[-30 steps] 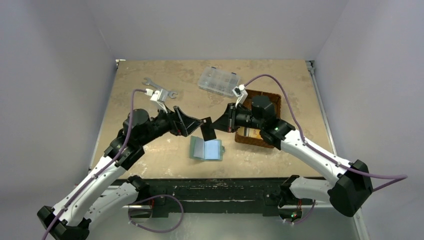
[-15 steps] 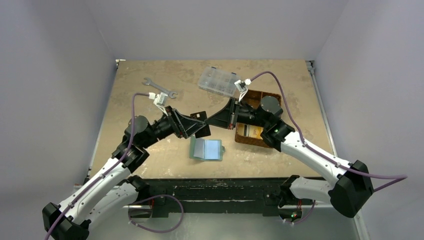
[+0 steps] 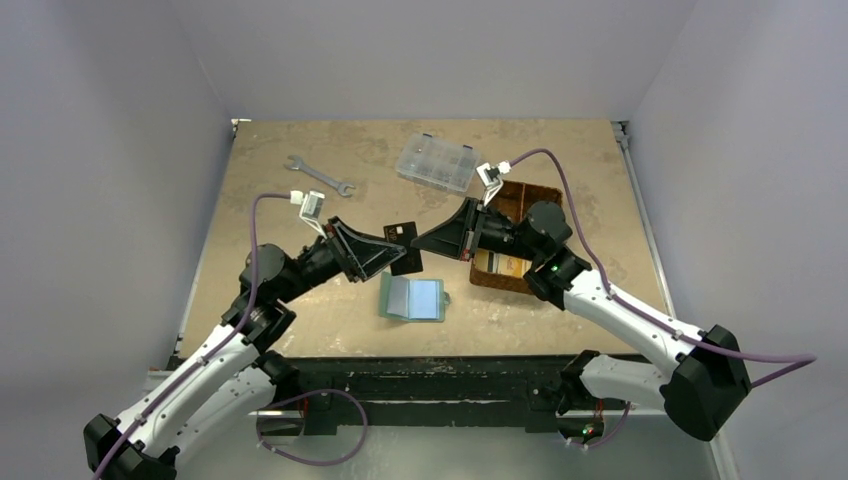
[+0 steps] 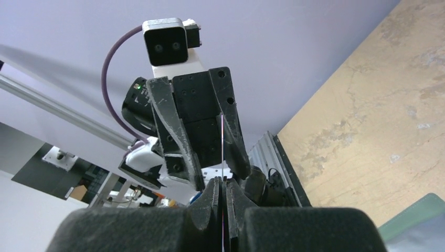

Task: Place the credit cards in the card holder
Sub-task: Insert the credit card into the card holder.

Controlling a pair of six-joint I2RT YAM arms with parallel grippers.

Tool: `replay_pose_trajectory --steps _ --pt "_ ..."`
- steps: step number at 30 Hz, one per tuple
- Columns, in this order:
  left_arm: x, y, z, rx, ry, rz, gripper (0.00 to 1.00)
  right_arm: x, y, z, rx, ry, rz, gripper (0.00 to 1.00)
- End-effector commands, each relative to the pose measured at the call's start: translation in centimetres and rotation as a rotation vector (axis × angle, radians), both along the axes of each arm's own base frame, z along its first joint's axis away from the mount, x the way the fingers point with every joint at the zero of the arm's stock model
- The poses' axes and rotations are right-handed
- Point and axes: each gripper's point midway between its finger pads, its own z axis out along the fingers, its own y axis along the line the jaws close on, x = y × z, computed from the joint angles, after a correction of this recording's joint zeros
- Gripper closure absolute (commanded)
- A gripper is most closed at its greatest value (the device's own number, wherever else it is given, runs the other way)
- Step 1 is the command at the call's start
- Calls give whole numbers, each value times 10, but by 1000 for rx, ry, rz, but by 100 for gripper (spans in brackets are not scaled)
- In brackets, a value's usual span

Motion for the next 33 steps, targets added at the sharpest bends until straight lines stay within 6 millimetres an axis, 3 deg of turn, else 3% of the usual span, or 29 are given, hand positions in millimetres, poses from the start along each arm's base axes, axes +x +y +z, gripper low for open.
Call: replay_pose_trajectory --steps 1,4,5,9,11,14,16,17,20,23,28,33 --pt "-4 -3 13 -45 -45 -35 69 -5 -5 21 69 -51 -1 100" --pt "2 -4 1 24 -12 -17 100 0 -5 13 27 -32 -24 100" --pt "9 -1 -10 93 15 21 100 8 -6 2 -35 -42 -68 97" --pt "34 24 -95 535 219 152 100 46 -33 -81 -496 -85 -263 59" --pt "35 30 -126 700 270 121 100 42 -38 -112 -610 -69 -218 50" --pt "32 25 -148 779 306 37 100 32 -37 -152 -685 -3 -137 43" --pt "28 14 -162 785 333 -47 100 17 -25 -174 -681 62 -13 45" --pt "25 9 -169 781 354 -86 100 12 -20 -183 -675 91 28 51" --pt "24 0 -193 779 448 -142 100 4 -7 -205 -677 149 91 82" --pt "24 -6 -206 721 531 -180 100 6 -5 -229 -723 184 102 96" --pt "26 2 -230 707 628 -174 100 12 -8 -265 -802 217 91 100" --pt "25 1 -250 684 700 -200 100 22 -11 -289 -860 229 46 100"
